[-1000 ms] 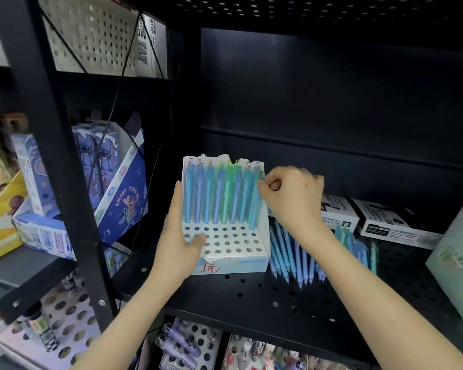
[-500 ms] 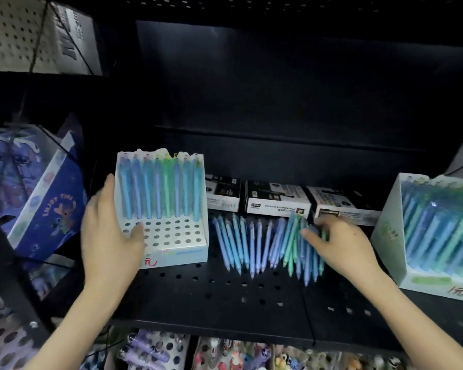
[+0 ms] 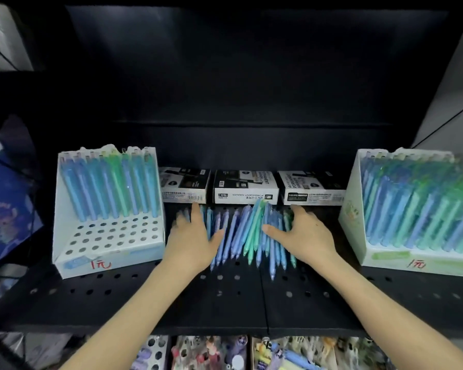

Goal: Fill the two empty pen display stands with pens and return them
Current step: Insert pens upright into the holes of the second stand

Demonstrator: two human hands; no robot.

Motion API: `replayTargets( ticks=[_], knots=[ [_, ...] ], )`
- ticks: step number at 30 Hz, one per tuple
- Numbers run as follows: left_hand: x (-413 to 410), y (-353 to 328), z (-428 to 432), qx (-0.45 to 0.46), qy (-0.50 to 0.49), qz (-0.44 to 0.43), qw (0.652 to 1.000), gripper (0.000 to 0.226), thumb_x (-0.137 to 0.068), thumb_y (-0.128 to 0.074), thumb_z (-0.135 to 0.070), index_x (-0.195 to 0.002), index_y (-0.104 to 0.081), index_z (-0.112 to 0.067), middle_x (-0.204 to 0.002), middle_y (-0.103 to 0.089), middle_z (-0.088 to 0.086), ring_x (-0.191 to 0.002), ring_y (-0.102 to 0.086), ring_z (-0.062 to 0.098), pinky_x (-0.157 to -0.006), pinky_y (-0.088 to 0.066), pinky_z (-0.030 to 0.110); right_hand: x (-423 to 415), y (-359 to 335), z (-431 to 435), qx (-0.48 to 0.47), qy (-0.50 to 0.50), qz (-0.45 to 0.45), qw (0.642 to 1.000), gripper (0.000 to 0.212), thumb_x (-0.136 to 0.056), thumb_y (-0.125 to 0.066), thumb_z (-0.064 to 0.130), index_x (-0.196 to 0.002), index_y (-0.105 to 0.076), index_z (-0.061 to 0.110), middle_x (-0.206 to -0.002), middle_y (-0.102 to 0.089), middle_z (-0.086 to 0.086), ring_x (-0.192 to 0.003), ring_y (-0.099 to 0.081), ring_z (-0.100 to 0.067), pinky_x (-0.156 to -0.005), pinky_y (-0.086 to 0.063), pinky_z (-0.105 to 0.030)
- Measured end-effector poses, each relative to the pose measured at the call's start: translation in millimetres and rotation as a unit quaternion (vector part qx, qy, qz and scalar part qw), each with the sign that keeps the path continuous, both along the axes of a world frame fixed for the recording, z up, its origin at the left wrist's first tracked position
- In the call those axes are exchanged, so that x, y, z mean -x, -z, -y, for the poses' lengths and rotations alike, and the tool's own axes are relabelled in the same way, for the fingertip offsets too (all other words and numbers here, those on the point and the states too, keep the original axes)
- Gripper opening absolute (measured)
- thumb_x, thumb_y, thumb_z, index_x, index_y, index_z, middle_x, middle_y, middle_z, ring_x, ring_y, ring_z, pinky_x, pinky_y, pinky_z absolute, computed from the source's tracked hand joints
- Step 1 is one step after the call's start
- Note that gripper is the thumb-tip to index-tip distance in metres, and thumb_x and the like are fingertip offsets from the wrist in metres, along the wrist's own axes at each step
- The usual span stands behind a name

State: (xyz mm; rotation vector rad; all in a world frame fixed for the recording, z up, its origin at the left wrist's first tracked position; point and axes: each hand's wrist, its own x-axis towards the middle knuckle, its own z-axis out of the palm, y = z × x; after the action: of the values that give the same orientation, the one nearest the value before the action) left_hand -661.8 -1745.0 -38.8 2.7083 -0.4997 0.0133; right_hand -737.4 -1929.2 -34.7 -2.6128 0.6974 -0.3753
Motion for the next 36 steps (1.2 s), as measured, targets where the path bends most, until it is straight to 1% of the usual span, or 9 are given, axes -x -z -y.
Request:
replayTargets(
  ticks=[10,13,19,21,24,26,28,31,36],
  knots=[
    [-14,-9,1,0.188,-0.069,-0.098,0.975,0.091,-0.081,-0.072,-0.019,-0.149,-0.013,-0.007,-0.147,-0.036,0.013,-0.13,-0.041,0.027,-0.099,-0.037,0.033,5,-4,3,-0.133,-0.017,0.009,0.991,0.074,-0.078,-0.071,0.044,-0.134,-0.045,0.005,-0.121,-0.061,-0.011,-0.104,-0.06,-0.024,-0.086,-0.049,-0.035],
    [-18,-12,3,0.215,-0.09,-0.138,0.963,0.078,-0.082,-0.071,-0.012,-0.144,-0.025,-0.002,-0.128,-0.053,0.012,-0.103,-0.054,0.02,-0.087,-0.041,0.031,5,-4,7,-0.148,-0.013,0.029,0.988,0.064,-0.074,-0.075,0.038,-0.113,-0.058,-0.01,-0.106,-0.066,-0.024,-0.096,-0.063,-0.038,-0.083,-0.052,-0.047],
    [-21,-20,7,0.176,-0.093,-0.158,0.967,0.054,-0.086,-0.065,-0.008,-0.134,-0.045,0.002,-0.109,-0.061,0.01,-0.085,-0.058,0.018,-0.079,-0.04,0.027,8,-8,8,-0.174,-0.019,0.053,0.983,0.06,-0.074,-0.077,0.028,-0.107,-0.056,-0.017,-0.113,-0.057,-0.034,-0.105,-0.054,-0.048,-0.089,-0.045,-0.059],
    [-20,-20,9,0.172,-0.098,-0.151,0.969,0.049,-0.088,-0.061,-0.008,-0.133,-0.045,0.004,-0.116,-0.06,0.016,-0.095,-0.059,0.022,-0.084,-0.043,0.031,9,-9,10,-0.191,-0.016,0.066,0.979,0.058,-0.077,-0.076,0.025,-0.108,-0.054,-0.018,-0.114,-0.055,-0.035,-0.106,-0.053,-0.048,-0.09,-0.043,-0.06],
    [-20,-19,9,0.165,-0.103,-0.148,0.97,0.043,-0.092,-0.055,-0.013,-0.129,-0.046,0.006,-0.13,-0.052,0.021,-0.115,-0.052,0.031,-0.093,-0.042,0.035,9,-7,15,-0.233,-0.009,0.082,0.969,0.041,-0.082,-0.071,0.021,-0.092,-0.061,-0.018,-0.078,-0.064,-0.029,-0.071,-0.061,-0.043,-0.072,-0.052,-0.044],
    [-21,-22,9,0.159,-0.095,-0.143,0.972,0.033,-0.095,-0.049,-0.015,-0.12,-0.049,0.007,-0.115,-0.056,0.02,-0.098,-0.056,0.027,-0.08,-0.045,0.031,11,-10,17,-0.263,-0.006,0.083,0.961,0.035,-0.083,-0.07,0.02,-0.074,-0.058,-0.011,-0.054,-0.048,-0.015,-0.05,-0.046,-0.027,-0.057,-0.039,-0.03],
    [-19,-28,9,0.163,-0.085,-0.13,0.974,0.032,-0.098,-0.042,-0.015,-0.121,-0.047,0.006,-0.107,-0.056,0.018,-0.09,-0.054,0.024,-0.072,-0.042,0.029,11,-12,19,-0.307,-0.006,0.096,0.947,0.033,-0.084,-0.069,0.017,-0.082,-0.062,-0.016,-0.078,-0.063,-0.028,-0.074,-0.061,-0.038,-0.067,-0.049,-0.037],
    [-15,-37,9,0.208,-0.075,-0.115,0.968,0.043,-0.101,-0.035,-0.018,-0.138,-0.031,0.004,-0.138,-0.041,0.021,-0.118,-0.048,0.032,-0.099,-0.038,0.033,13,-17,18,-0.383,-0.016,0.106,0.917,0.027,-0.085,-0.067,0.014,-0.09,-0.065,-0.012,-0.093,-0.068,-0.022,-0.086,-0.062,-0.032,-0.063,-0.047,-0.028],
    [-4,-55,2,0.367,-0.039,-0.189,0.91,0.022,-0.101,-0.035,-0.015,-0.119,-0.042,-0.004,-0.092,-0.052,0.007,-0.057,-0.049,0.013,-0.045,-0.043,0.02,17,-32,13,-0.5,-0.061,0.12,0.856,0.015,-0.081,-0.07,0.019,-0.089,-0.07,0.006,-0.083,-0.07,-0.003,-0.072,-0.062,-0.011,-0.063,-0.049,-0.023]
  ],
)
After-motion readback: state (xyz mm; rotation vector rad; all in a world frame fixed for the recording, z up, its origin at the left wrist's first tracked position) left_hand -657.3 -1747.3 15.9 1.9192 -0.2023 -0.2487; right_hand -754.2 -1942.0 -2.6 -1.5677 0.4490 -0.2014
